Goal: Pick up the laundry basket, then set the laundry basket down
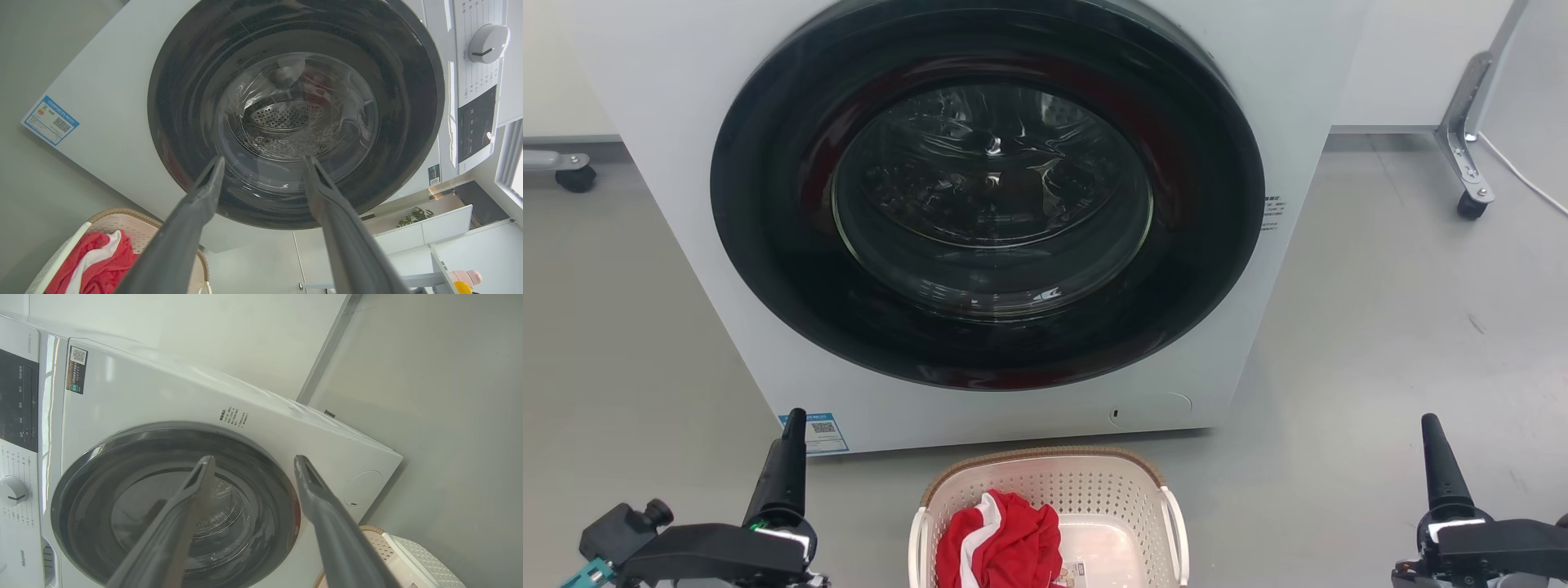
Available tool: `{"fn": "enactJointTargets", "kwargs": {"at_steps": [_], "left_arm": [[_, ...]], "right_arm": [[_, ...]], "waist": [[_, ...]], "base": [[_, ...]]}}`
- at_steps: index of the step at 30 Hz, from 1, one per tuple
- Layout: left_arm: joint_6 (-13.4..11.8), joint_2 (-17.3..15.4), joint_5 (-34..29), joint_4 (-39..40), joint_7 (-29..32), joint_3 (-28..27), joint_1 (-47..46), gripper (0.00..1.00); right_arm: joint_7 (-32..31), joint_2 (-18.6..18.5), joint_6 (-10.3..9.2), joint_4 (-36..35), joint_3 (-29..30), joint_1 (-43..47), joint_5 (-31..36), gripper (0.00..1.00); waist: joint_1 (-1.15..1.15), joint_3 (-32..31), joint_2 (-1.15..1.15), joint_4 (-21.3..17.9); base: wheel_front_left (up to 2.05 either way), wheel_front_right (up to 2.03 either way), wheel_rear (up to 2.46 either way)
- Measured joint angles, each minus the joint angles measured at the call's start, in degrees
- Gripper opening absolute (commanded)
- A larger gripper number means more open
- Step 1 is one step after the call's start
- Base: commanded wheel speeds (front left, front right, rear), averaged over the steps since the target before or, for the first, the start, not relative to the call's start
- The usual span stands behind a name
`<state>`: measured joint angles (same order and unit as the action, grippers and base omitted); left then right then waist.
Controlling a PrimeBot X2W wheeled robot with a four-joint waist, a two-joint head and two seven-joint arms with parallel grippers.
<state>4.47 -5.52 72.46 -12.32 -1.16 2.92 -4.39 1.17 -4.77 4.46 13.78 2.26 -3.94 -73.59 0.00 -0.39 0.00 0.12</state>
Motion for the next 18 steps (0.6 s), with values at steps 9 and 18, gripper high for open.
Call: {"fn": "enactJointTargets", "kwargs": {"at_steps": [9,18], "left_arm": [[-2.53,-1.69,-9.72,2.75,-1.57,2.61,-0.07,1.0],[-4.14,-3.35,-19.63,5.12,-3.47,5.64,-0.11,1.0]], "right_arm": [[1.61,-1.24,-2.03,-2.3,-2.44,-0.05,8.87,1.0],[3.53,-3.34,-3.55,-4.28,-5.49,-0.04,19.16,1.0]], "waist": [[0.0,-0.07,0.0,-0.01],[0.0,-0.11,0.0,0.05]], "base": [[0.0,0.0,0.0],[0.0,0.0,0.0]]}}
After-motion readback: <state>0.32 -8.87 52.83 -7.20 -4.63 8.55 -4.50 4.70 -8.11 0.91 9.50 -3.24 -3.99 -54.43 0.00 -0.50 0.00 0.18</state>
